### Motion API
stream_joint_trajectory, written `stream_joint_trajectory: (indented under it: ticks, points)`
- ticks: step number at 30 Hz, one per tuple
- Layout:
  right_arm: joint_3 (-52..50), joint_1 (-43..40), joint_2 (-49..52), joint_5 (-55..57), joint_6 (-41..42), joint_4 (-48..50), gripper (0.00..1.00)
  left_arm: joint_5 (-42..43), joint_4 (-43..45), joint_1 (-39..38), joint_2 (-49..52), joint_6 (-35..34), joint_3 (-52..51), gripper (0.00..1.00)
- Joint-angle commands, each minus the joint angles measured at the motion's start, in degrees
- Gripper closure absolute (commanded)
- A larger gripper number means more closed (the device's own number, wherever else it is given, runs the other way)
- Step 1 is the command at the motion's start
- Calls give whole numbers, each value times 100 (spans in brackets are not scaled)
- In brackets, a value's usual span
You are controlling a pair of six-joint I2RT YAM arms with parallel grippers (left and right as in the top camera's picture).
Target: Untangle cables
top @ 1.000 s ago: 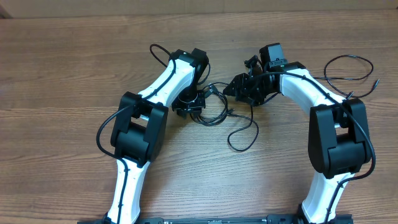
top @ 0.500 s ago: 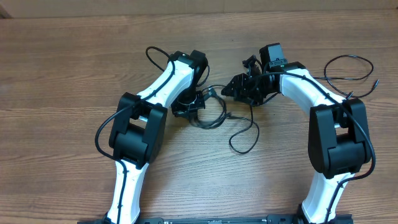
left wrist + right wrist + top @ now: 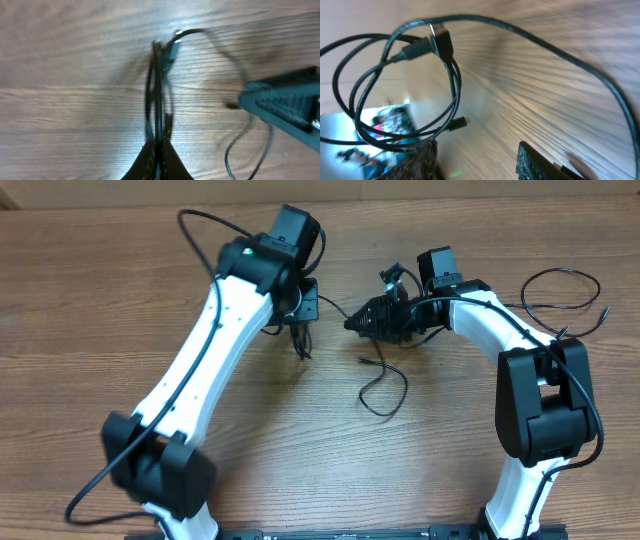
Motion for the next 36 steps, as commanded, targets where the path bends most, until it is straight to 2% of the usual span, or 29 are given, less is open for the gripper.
stream_joint_trajectory:
  ticks: [1,2,4,5,6,7,8,9,10,11,15,19,22,27,32,36]
  points:
    - [-13,-17,-232,-1266,-76,382,49,-428,33,-15,-136,754,63,96]
    - [-13,-17,-232,-1384,-72,533,49,-601,39,-17,-131,686,63,96]
    - [-13,-17,-232,-1626,-15,787,49,33,-7,-22,-136,581,66,96]
    - [-13,-17,-232,-1757,-2,841,49,446,0,-33,-157,811,66,96]
    - [-13,-17,-232,-1805,-4,841,49,420,48,-48,-157,1038,63,96]
    - [-13,-17,-232,-1792,-4,841,50,-81,168,-50,-140,1091,44,96]
    - [-13,-17,-232,-1788,20,870,49,-693,240,-44,-85,835,31,96]
    - [-13,-17,-232,-1786,203,925,50,-669,227,-33,-76,612,61,96]
    - [-13,-17,-232,-1797,507,964,53,-210,212,-26,-83,614,92,96]
    - [-13,-17,-232,-1832,776,990,57,415,251,-46,-120,964,105,96]
    - [-13,44,-232,-1864,1202,1064,65,426,704,-4,-68,1093,98,96]
    - [-13,188,-232,-1862,1604,1071,65,2157,896,299,-52,1993,98,96]
    - [-13,321,-232,-1860,1635,1097,56,3263,872,490,22,2511,96,96]
    - [-13,498,-229,-1504,2107,1191,51,3488,702,498,107,2673,94,96]
    - [-13,629,-232,-1403,2959,1910,51,3578,562,498,114,2708,94,96]
    - [-13,750,-229,-997,3357,2212,52,4054,461,498,114,2710,94,96]
